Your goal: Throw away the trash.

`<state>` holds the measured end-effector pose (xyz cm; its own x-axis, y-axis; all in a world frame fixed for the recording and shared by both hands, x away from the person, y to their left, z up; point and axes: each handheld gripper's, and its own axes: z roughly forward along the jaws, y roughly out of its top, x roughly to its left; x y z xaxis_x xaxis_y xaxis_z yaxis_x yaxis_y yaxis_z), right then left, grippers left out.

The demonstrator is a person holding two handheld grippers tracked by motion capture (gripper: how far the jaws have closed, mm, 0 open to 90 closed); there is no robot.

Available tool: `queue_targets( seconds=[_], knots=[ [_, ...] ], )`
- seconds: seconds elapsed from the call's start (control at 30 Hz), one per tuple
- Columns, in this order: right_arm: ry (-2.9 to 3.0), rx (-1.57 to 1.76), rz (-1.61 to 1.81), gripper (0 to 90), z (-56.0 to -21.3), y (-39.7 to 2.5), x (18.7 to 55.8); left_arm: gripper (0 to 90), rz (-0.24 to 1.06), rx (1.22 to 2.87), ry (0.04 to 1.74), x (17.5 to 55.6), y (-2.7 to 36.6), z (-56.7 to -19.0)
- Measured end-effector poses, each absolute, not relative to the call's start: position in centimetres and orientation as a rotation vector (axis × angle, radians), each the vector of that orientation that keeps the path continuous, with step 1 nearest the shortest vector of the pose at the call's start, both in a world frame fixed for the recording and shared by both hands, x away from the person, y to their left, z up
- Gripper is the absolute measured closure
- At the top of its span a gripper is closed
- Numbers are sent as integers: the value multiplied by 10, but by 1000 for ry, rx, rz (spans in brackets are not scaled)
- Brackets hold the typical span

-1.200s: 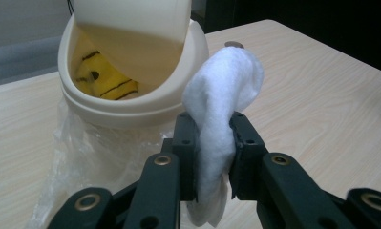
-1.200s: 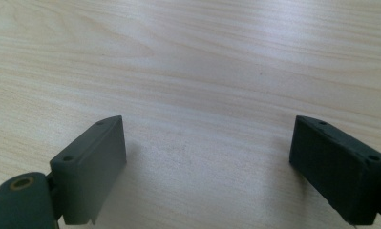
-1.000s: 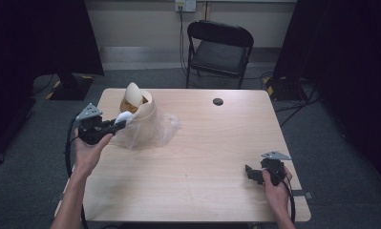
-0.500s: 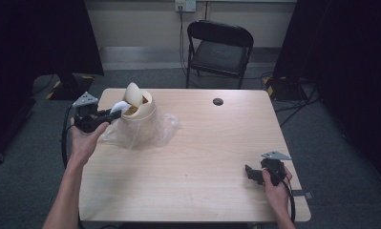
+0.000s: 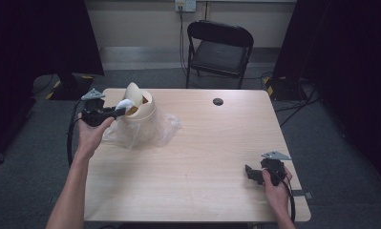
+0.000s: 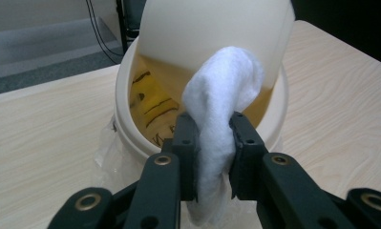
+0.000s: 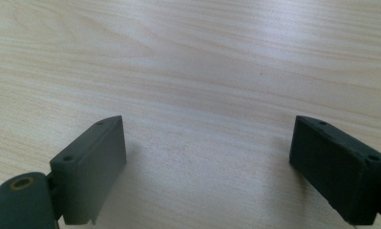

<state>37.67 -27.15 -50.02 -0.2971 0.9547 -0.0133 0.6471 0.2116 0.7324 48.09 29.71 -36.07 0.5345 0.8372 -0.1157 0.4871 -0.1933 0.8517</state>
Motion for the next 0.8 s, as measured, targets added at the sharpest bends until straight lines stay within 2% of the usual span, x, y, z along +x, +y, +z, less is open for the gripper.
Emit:
queue_targets(
  seconds=[0.8],
  knots=[
    [2023,1480,870,112,-500,-271,377,762,429,1917,1155,507,289,-368]
  ],
)
